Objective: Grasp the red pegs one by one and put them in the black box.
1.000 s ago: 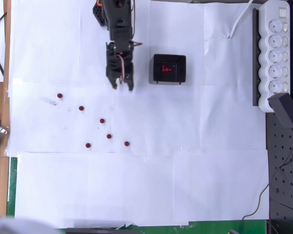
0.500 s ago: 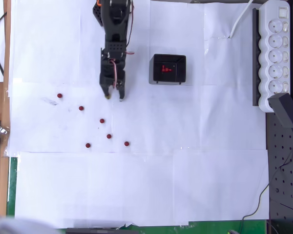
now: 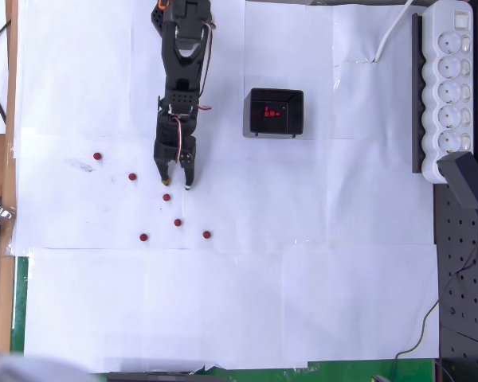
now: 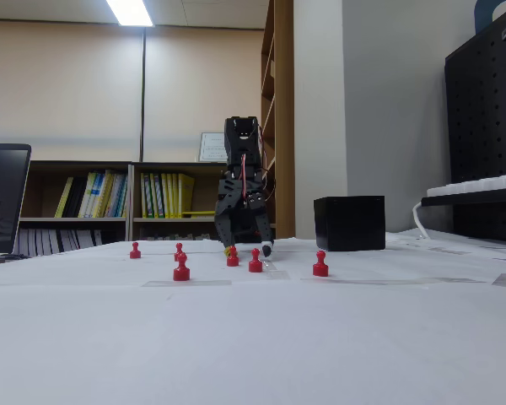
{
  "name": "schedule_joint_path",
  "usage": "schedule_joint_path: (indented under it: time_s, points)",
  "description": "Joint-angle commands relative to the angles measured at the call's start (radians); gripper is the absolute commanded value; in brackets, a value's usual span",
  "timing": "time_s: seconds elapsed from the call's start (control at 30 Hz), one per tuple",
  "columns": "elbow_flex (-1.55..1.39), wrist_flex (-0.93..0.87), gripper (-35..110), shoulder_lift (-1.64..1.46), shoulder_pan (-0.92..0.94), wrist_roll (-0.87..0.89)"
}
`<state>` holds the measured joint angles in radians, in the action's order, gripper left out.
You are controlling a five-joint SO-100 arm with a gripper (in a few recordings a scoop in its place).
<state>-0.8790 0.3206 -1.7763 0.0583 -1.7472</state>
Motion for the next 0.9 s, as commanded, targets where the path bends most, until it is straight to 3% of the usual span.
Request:
schedule_joint_path:
  time_s: [0.0, 0.27, 0.87]
  points:
    - [-0.038, 0.037, 17, -0.035, 0.017, -0.002]
    - [-0.110, 0.044, 17, -0.094, 0.048, 0.017]
    - [-0.164, 0.049, 17, -0.143, 0.075, 0.239]
